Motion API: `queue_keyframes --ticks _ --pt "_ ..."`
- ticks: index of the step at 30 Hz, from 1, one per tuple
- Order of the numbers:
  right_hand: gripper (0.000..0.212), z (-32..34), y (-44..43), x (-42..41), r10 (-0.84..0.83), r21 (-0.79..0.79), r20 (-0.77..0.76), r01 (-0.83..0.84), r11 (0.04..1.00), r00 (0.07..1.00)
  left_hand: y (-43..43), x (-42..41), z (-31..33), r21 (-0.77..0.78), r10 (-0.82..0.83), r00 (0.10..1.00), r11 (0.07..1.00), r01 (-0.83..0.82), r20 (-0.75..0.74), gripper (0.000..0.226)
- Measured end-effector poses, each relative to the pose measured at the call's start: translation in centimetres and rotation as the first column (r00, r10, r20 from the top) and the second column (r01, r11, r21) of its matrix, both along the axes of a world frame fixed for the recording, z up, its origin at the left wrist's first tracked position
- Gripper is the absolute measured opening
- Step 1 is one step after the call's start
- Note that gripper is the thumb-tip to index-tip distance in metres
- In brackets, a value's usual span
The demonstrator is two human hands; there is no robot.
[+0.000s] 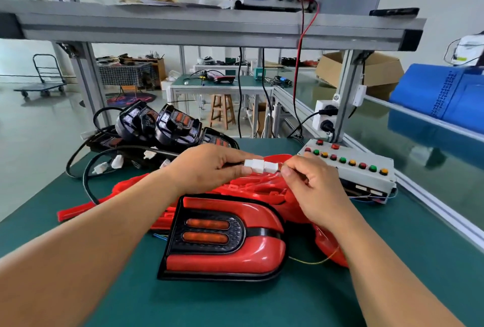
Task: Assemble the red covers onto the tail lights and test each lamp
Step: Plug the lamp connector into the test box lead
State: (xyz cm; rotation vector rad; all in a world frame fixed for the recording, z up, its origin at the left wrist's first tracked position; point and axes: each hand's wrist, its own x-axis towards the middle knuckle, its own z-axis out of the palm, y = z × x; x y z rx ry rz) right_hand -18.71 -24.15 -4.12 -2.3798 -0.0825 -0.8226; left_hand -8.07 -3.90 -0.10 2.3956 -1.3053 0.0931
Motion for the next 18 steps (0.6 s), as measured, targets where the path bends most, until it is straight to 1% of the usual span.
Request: queue_keyframes --ticks 2,5,7,8,10,11,15,18 --pt "0.021 0.0 -0.3 0.0 0.003 0.0 -0.018 -0.003 1.0 1.0 -0.2 -0.3 0.3 0.026 0.012 1.0 1.0 -0.012 0.015 0.055" --pt "0.014 -0.2 -0.6 0.0 -0.008 -0.018 -0.019 0.008 1.0 1.0 -0.4 -0.7 0.5 0.056 0.037 0.995 0.998 -0.043 0.097 0.059" --pt "0.013 -0.2 -0.7 0.0 -0.006 -0.016 -0.023 0.005 1.0 1.0 -0.5 -0.8 0.4 0.059 0.036 0.991 0.997 -0.044 0.131 0.056" --pt "0.014 -0.1 -0.7 0.0 0.0 -0.006 -0.024 0.0 1.0 1.0 -0.6 -0.9 0.3 0.033 0.02 0.992 0.999 -0.024 0.121 0.051" --pt "0.019 -0.1 -0.7 0.0 0.011 0.018 -0.023 -0.01 1.0 1.0 -0.9 -1.1 -0.1 -0.067 -0.023 0.997 0.997 0.029 0.08 0.031" --pt "0.021 -0.1 -0.7 -0.1 0.012 0.024 -0.022 -0.012 1.0 1.0 -1.0 -1.1 -0.2 -0.113 -0.04 0.997 0.993 0.047 0.068 0.026" --pt "0.021 -0.1 -0.6 0.0 0.012 0.054 -0.035 -0.01 0.998 0.999 -1.3 -0.9 -0.1 -0.169 -0.04 0.999 0.985 0.045 0.03 0.017" --pt "0.022 -0.1 -0.4 0.0 0.018 0.073 -0.043 -0.015 0.997 0.999 -1.7 -0.7 -0.1 -0.21 0.012 0.998 0.977 -0.023 -0.055 0.014"
